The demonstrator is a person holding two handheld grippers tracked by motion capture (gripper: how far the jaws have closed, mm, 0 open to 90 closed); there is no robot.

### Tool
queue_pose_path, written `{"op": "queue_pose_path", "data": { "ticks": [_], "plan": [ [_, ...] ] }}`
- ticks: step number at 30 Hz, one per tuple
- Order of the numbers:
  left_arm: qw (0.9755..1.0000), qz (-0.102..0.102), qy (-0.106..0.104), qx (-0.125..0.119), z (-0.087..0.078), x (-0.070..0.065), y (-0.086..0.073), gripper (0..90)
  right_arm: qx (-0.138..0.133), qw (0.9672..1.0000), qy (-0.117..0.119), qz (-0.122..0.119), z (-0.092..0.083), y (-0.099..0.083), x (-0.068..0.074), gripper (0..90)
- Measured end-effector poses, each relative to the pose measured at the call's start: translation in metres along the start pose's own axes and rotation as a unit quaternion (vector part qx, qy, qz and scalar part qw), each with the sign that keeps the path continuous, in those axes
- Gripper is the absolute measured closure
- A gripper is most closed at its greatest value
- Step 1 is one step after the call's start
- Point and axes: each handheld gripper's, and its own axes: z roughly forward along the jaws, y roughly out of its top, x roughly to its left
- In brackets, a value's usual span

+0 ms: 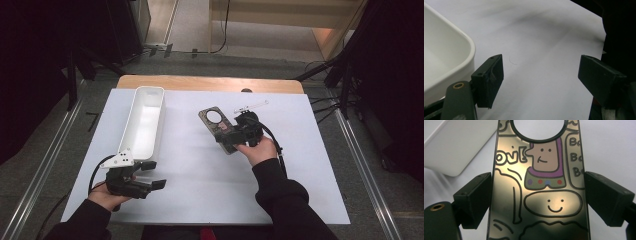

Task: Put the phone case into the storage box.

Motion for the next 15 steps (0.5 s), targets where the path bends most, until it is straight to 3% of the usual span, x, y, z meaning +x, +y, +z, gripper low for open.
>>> {"op": "queue_pose_path", "data": {
  "ticks": [9, 15],
  "plan": [
    [1.0000, -0.003, -0.002, -0.004, 0.001, -0.003, 0.002, 20.9, -0.020, 0.9993, 0.031, 0.008, -0.019, -0.015, -0.003, 10.8],
    [1.0000, 0.000, -0.001, -0.005, 0.003, -0.006, 0.006, 20.9, -0.024, 0.9990, 0.035, 0.009, -0.025, -0.022, -0.006, 10.8]
  ]
}}
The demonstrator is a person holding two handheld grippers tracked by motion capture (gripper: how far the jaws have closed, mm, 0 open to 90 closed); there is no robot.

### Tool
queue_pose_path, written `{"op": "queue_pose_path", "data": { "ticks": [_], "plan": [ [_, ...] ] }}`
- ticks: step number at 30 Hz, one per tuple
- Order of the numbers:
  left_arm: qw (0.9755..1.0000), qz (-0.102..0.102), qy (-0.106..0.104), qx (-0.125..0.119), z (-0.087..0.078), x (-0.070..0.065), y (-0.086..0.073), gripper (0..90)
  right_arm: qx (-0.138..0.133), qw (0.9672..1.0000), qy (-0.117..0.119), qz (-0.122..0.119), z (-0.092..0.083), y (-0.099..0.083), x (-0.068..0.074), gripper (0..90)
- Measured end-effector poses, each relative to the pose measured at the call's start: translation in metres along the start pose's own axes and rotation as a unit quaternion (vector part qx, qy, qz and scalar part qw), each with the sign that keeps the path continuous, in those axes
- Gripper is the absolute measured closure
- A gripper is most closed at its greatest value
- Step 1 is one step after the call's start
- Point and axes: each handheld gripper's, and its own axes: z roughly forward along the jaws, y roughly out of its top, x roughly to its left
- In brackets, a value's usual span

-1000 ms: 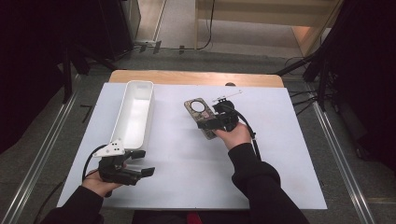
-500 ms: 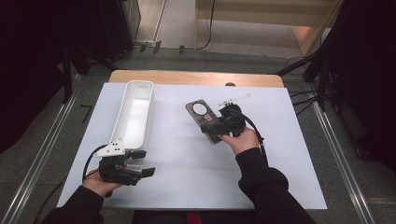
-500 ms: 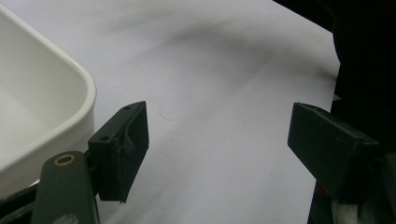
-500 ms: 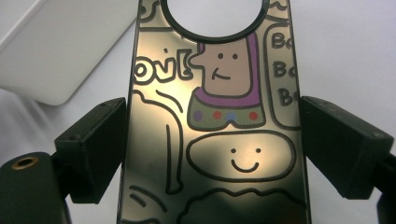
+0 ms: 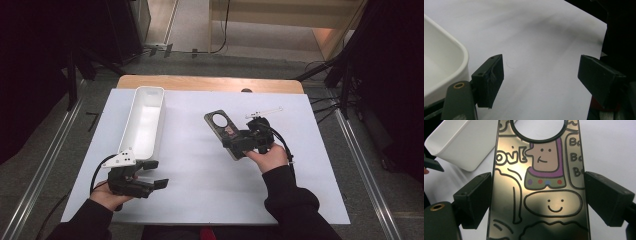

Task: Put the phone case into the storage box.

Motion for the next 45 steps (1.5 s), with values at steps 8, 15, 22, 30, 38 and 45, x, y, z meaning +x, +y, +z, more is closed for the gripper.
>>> {"op": "queue_pose_path", "data": {
  "ticks": [8, 15, 22, 30, 38, 45],
  "plan": [
    [1.0000, 0.004, -0.003, 0.004, 0.003, -0.004, 0.004, 20.9, -0.003, 0.9999, 0.010, 0.008, -0.001, -0.011, -0.007, 10.8],
    [0.9998, -0.014, -0.014, 0.006, 0.007, -0.005, 0.010, 20.9, -0.007, 0.9997, 0.016, 0.014, -0.001, -0.015, -0.007, 10.9],
    [0.9992, -0.032, -0.024, -0.004, 0.010, -0.007, 0.017, 21.0, -0.010, 0.9995, 0.022, 0.023, -0.001, -0.019, -0.010, 10.8],
    [0.9992, -0.030, -0.026, 0.009, 0.019, -0.010, 0.025, 20.6, -0.016, 0.9991, 0.027, 0.029, -0.003, -0.022, -0.012, 10.8],
    [0.9986, -0.041, -0.029, 0.016, 0.028, -0.010, 0.030, 20.5, -0.016, 0.9987, 0.033, 0.035, -0.001, -0.025, -0.012, 10.8],
    [0.9976, -0.058, -0.031, 0.023, 0.033, -0.007, 0.035, 20.5, -0.017, 0.9983, 0.039, 0.039, 0.002, -0.027, -0.012, 10.9]
  ]
}}
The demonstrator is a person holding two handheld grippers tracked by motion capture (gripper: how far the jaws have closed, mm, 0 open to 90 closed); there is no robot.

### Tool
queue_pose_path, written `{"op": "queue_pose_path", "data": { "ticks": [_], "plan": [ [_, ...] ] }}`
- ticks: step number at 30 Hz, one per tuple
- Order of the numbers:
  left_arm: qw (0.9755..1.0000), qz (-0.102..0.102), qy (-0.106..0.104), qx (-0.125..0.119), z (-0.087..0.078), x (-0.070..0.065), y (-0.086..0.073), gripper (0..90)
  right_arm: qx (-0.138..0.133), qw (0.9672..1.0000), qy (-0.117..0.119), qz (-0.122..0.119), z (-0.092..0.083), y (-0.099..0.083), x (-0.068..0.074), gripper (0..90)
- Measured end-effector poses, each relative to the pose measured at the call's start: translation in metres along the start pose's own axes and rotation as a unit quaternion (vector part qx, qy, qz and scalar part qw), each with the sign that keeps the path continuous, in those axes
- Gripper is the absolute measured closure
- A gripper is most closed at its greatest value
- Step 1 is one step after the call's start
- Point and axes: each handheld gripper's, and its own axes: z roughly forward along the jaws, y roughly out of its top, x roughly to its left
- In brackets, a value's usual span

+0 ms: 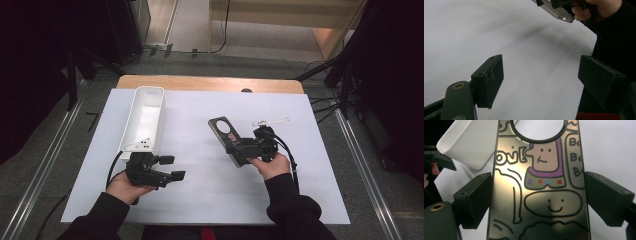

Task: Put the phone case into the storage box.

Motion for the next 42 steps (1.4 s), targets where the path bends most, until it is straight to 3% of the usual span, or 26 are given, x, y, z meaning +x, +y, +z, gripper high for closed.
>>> {"op": "queue_pose_path", "data": {
  "ticks": [4, 8, 27, 29, 42],
  "plan": [
    [0.9999, -0.011, 0.004, 0.002, 0.004, 0.002, 0.005, 20.6, -0.003, 1.0000, 0.003, 0.004, 0.000, 0.001, 0.000, 10.9],
    [0.9993, -0.037, -0.001, -0.001, 0.007, 0.006, 0.011, 20.8, -0.005, 0.9999, 0.006, 0.007, 0.001, 0.002, -0.002, 10.8],
    [0.9995, -0.022, 0.016, -0.017, 0.024, 0.010, 0.024, 21.1, -0.016, 0.9998, 0.004, 0.012, -0.001, 0.001, -0.006, 10.9],
    [0.9994, -0.025, 0.019, -0.016, 0.025, 0.010, 0.027, 24.3, -0.015, 0.9998, 0.002, 0.011, 0.000, 0.001, -0.006, 10.8],
    [0.9972, -0.069, 0.029, -0.008, 0.038, 0.015, 0.047, 23.9, -0.024, 0.9996, -0.007, 0.016, 0.001, -0.001, -0.005, 10.9]
  ]
}}
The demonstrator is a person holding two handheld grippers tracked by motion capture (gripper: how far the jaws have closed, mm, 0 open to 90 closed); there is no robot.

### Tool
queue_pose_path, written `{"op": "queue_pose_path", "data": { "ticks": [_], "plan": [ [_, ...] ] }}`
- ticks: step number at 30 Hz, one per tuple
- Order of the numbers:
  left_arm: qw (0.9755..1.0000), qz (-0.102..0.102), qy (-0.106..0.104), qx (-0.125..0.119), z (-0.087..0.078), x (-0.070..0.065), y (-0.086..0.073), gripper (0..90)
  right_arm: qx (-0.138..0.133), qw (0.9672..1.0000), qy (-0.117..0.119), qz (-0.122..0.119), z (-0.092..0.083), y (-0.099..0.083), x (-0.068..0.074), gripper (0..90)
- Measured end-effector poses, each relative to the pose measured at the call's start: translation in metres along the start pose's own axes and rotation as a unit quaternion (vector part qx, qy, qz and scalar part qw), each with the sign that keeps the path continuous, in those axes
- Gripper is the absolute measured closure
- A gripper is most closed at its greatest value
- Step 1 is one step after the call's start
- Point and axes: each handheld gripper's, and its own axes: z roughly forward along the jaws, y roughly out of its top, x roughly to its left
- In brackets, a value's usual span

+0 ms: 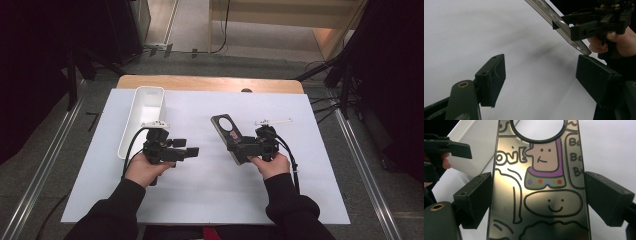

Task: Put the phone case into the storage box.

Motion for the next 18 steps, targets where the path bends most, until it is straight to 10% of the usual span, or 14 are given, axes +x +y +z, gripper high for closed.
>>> {"op": "queue_pose_path", "data": {
  "ticks": [18],
  "plan": [
    [0.9995, 0.005, 0.032, -0.002, 0.020, -0.001, 0.013, 24.2, -0.004, 0.9998, -0.018, 0.008, 0.010, -0.002, 0.004, 10.9]
  ]
}}
